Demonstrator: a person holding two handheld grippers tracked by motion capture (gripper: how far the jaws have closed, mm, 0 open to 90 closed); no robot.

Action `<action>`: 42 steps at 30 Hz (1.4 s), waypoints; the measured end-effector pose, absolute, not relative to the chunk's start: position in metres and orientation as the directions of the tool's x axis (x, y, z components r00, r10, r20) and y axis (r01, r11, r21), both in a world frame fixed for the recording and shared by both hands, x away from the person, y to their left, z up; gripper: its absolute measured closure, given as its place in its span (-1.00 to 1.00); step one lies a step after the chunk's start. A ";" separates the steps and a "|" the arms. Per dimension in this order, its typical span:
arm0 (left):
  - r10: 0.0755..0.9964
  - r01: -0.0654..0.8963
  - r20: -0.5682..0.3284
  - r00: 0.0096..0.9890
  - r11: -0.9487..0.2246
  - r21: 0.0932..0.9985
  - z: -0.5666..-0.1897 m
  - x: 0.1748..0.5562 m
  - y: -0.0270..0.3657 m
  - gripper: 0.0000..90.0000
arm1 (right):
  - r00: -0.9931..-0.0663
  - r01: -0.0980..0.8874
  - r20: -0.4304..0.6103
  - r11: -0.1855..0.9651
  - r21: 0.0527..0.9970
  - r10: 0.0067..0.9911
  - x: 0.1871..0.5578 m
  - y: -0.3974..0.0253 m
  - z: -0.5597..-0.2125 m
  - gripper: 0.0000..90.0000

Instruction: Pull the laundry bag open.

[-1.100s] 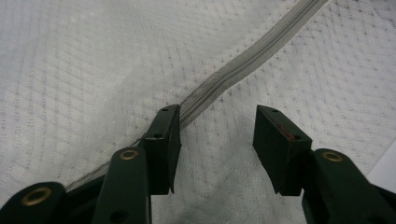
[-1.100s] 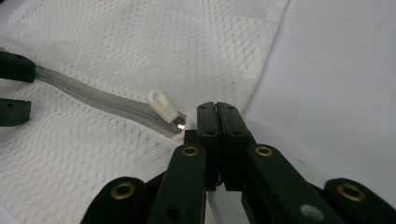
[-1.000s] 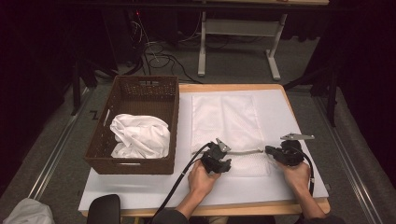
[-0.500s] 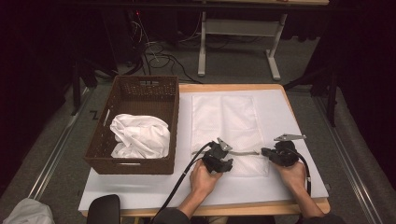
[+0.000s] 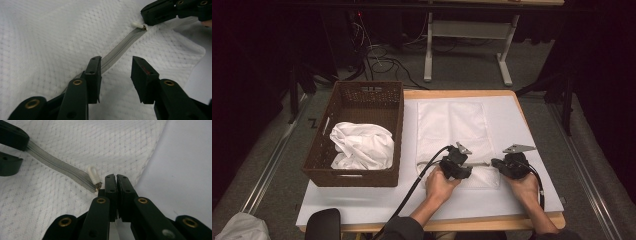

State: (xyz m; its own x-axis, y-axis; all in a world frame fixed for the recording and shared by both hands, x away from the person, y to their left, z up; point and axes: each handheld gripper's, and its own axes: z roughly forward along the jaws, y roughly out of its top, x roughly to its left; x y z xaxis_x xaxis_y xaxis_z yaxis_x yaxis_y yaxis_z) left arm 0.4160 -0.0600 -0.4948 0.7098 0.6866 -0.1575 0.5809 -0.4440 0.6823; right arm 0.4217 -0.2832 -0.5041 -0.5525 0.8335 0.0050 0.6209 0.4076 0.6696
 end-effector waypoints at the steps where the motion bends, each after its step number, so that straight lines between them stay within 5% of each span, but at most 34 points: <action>1: 0.677 0.578 -0.163 0.718 -0.449 0.681 -0.495 0.419 -0.061 0.43 | -0.554 0.620 0.004 0.409 0.670 0.833 0.422 -0.283 -0.504 0.95; 42: 0.644 0.660 -0.311 0.699 -0.413 0.627 -0.497 0.463 -0.109 0.57 | -0.554 0.627 0.018 0.403 0.666 0.832 0.421 -0.285 -0.503 0.86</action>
State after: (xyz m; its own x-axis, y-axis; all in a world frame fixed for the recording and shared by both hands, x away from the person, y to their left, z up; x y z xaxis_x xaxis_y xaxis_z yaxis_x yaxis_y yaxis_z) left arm 0.4628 -0.1089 -0.4971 0.6986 0.6444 -0.3110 0.6602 -0.4129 0.6275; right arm 0.4214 -0.2847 -0.5035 -0.5540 0.8323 0.0177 0.6271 0.4032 0.6664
